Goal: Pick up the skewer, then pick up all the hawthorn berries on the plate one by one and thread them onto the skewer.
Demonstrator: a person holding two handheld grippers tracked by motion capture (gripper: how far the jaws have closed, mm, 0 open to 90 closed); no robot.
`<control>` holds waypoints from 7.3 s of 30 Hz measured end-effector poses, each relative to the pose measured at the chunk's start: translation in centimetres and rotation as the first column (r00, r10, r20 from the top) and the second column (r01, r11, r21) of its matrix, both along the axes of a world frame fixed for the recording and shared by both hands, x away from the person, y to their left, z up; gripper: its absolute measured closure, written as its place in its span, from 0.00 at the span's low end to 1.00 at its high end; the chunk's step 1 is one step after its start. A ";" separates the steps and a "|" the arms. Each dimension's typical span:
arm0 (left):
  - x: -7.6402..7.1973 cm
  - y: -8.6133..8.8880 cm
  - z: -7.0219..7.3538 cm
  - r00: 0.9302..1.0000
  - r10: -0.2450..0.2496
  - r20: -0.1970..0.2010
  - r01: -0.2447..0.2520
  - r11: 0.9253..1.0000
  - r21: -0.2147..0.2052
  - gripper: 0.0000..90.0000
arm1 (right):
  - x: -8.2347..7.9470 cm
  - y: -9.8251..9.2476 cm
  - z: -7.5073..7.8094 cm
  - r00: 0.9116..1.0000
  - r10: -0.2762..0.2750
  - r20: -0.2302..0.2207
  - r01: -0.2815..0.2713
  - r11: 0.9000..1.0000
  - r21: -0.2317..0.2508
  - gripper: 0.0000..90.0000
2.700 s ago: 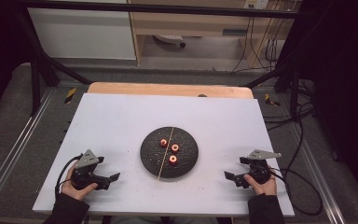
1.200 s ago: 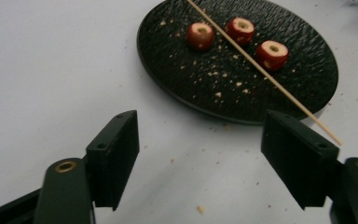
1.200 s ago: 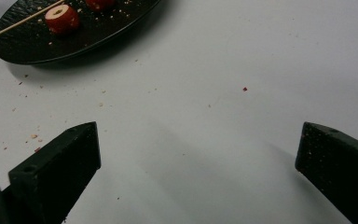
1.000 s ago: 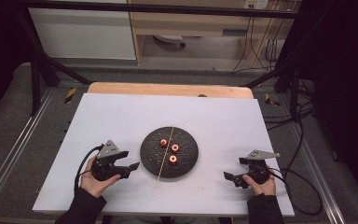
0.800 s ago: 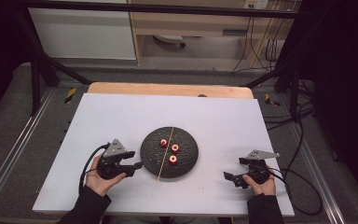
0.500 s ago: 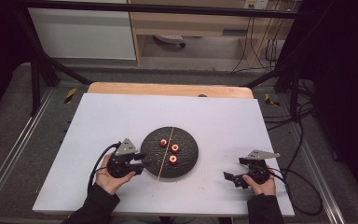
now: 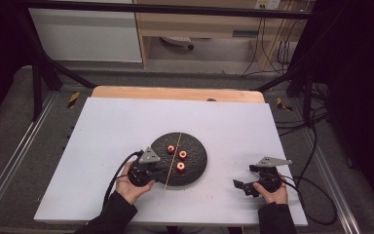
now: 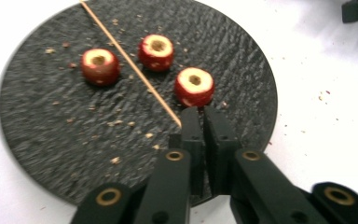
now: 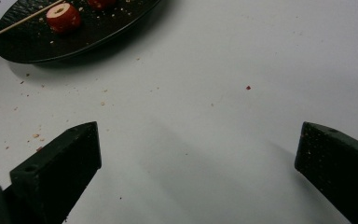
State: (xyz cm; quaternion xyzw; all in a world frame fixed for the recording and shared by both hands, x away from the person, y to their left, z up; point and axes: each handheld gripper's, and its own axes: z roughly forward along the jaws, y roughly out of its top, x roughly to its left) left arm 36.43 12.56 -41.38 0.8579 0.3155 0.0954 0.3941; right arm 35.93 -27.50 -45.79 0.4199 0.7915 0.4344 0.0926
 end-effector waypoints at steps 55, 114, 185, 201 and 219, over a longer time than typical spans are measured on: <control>2.5 0.3 0.9 0.993 0.108 -0.055 -0.098 0.981 0.166 0.62 | 0.1 0.0 -0.1 1.000 0.000 -0.001 0.000 1.000 0.005 0.01; 1.5 1.9 0.8 0.990 0.132 -0.045 -0.125 0.984 0.124 0.98 | 0.1 0.1 -0.1 1.000 -0.006 -0.017 0.006 1.000 0.004 0.01; -2.8 12.1 -1.6 0.996 0.076 0.049 -0.074 0.996 -0.041 0.98 | 5.5 17.0 6.9 0.975 0.151 -0.164 -0.190 0.949 -0.253 0.18; -2.8 12.7 -1.5 0.995 0.084 0.051 -0.082 0.996 -0.045 0.98 | 6.8 21.0 5.9 0.940 0.234 -0.248 -0.303 0.907 -0.293 0.43; -2.8 12.5 -1.6 0.996 0.078 0.047 -0.076 0.996 -0.038 0.98 | 8.3 21.6 4.4 0.909 0.215 -0.358 -0.322 0.907 -0.271 0.63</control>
